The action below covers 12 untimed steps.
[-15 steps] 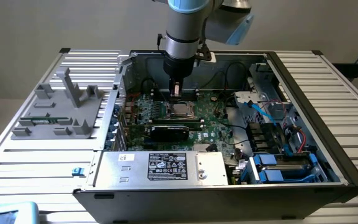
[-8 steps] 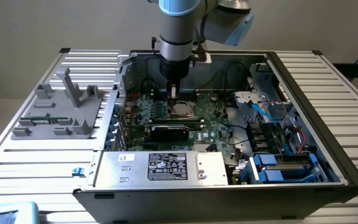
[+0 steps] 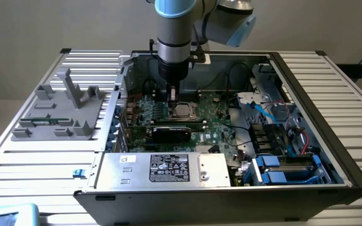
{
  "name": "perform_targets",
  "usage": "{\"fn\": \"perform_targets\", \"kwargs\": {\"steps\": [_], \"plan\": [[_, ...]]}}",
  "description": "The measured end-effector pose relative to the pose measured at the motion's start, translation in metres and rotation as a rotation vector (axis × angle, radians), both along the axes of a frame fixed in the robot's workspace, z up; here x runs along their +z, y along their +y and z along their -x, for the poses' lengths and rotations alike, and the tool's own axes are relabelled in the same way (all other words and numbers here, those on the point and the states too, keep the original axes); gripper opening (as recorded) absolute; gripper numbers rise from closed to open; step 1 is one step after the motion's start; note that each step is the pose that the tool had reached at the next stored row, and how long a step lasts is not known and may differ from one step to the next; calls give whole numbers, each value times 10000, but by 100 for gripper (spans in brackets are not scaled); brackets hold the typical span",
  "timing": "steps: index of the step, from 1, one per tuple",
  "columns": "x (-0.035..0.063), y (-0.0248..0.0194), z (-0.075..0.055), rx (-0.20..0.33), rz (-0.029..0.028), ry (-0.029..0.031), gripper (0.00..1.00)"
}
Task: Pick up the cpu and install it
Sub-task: 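Close the cpu cover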
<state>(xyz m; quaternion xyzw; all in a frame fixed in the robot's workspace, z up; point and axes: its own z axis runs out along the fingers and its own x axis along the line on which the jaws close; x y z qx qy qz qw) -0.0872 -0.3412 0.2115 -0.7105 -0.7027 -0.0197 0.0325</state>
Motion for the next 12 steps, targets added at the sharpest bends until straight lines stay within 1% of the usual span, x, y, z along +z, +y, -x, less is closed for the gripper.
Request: {"fn": "perform_targets", "kwargs": {"steps": [2,7,10,12], "plan": [[-5,-2,2,0,-1,-11,11],[-25,-2,25,-1,-1,-137,11],[-37,-4,51,-1,0,-265,11],[-44,-5,62,-1,-2,-326,11]]}}
